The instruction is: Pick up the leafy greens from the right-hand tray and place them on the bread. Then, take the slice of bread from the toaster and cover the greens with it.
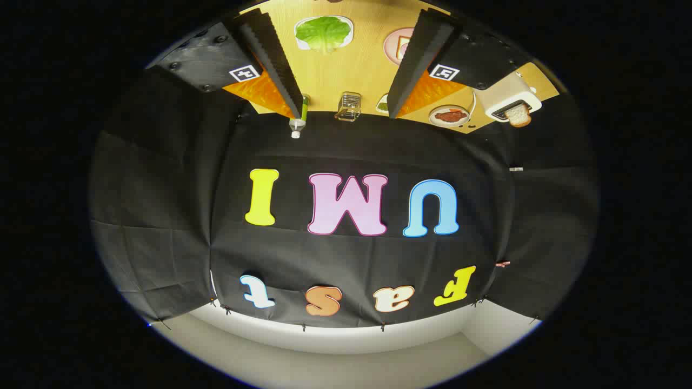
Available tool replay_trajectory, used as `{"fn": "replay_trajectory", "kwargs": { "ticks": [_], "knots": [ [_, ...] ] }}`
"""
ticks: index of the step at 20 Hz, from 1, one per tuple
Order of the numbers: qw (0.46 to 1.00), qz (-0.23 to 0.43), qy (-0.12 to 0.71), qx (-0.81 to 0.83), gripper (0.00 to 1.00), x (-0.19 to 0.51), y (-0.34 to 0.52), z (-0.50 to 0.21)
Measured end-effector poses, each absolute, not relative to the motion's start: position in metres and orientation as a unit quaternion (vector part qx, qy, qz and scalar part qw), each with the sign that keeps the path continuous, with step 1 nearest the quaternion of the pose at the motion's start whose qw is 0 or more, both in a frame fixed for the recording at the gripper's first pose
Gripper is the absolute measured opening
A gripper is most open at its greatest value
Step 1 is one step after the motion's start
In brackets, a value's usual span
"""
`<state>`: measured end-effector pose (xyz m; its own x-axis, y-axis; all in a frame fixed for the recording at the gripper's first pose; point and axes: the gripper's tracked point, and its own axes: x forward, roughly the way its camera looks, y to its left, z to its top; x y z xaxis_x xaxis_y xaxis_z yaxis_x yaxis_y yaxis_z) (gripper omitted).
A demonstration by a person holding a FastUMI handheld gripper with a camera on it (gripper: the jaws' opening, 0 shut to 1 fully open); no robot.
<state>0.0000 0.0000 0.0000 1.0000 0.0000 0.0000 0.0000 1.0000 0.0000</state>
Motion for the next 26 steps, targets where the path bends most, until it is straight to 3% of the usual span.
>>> {"fn": "replay_trajectory", "kwargs": {
  "ticks": [26],
  "knots": [
    [0.998,-0.008,0.048,0.027,0.97,0.012,-0.023,-0.029]
  ]
}}
